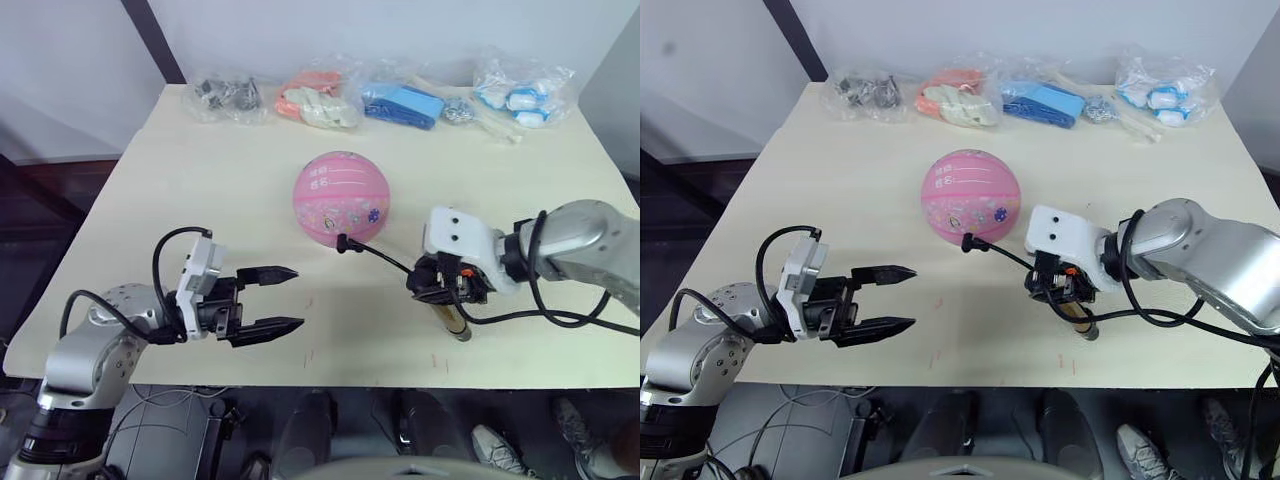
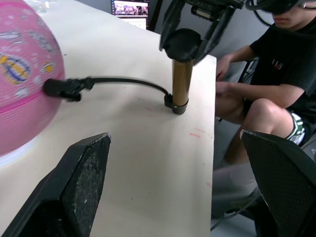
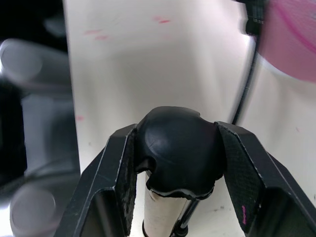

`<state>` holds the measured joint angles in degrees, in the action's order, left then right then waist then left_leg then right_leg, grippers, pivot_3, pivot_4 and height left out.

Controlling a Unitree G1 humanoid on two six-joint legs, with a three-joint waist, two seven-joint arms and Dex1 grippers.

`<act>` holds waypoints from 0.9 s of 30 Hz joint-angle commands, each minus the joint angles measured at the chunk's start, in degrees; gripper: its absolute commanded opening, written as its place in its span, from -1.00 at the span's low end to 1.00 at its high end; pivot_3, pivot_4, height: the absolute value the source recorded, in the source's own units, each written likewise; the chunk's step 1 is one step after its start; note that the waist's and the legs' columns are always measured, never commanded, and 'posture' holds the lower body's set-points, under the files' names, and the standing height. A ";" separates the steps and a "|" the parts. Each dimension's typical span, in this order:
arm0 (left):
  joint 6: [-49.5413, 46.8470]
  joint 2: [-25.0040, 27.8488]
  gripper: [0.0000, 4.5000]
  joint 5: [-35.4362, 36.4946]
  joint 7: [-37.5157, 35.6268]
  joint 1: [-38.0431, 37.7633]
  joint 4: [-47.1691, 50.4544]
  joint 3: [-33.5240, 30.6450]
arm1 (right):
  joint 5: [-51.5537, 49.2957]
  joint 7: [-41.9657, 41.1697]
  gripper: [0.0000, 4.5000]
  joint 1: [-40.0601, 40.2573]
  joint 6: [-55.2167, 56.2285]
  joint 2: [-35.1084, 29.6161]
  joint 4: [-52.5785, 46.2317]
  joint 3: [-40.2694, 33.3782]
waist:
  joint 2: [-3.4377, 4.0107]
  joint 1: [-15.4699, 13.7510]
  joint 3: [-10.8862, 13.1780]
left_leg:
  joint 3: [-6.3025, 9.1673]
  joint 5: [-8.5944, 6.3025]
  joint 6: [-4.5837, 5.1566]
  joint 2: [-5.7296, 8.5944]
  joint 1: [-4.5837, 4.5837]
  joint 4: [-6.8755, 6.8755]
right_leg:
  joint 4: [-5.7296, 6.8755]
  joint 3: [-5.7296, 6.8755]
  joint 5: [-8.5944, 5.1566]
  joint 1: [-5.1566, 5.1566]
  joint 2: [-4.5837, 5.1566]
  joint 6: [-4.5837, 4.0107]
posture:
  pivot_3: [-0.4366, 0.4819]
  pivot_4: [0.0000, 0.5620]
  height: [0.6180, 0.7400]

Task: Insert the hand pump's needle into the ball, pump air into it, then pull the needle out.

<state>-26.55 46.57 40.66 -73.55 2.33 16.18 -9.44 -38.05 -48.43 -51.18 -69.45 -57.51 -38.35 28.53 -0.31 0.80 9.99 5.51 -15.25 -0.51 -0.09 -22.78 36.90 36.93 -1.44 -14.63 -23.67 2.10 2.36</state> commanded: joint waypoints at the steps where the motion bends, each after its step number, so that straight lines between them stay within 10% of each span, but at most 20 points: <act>1: 0.76 0.53 1.00 0.10 0.00 0.13 0.80 -1.09 | 5.05 -3.72 -0.15 -2.41 2.09 0.66 1.96 5.54 | 0.00 0.03 0.00 | 0.00 0.00 0.00 0.00 0.00 0.03 | 0.00 0.00 0.01 0.00 0.00 0.02 | -0.05 -0.47 1.00; 11: 2.93 2.24 1.00 -1.35 -2.93 -1.64 -3.49 -2.68 | 24.72 -11.31 -0.15 -5.58 12.84 9.37 13.82 28.25 | -0.07 -0.15 -0.04 | -0.06 -0.02 0.04 0.08 0.00 0.57 | 0.39 -0.07 0.10 0.07 0.10 0.16 | -0.05 -0.47 1.00; 23: 9.88 3.81 1.00 -4.19 -9.27 -3.70 -10.86 -3.51 | 31.02 -15.61 -0.15 -1.72 16.11 15.04 23.08 27.22 | -0.05 0.03 -0.02 | 0.06 0.07 -0.11 0.44 0.04 0.58 | 0.94 -0.05 0.09 -0.11 0.25 0.14 | -0.05 -0.47 1.00; 27: 11.20 3.30 1.00 -5.02 -9.52 -3.27 -12.20 -2.88 | 31.00 -16.30 0.89 -0.21 16.02 15.66 23.35 24.59 | -0.05 0.21 -0.02 | 0.06 0.07 -0.11 0.44 0.04 0.58 | 0.96 -0.05 0.10 -0.11 0.25 0.14 | -0.05 -0.47 1.00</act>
<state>-16.51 49.84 35.74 -82.42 -1.28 3.81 -11.38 -7.13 -64.27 -51.29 -53.55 -42.05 -13.97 55.70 -0.36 1.01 9.97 5.58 -15.18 -0.63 0.35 -22.74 37.48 37.90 -1.49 -14.54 -23.79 2.34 2.51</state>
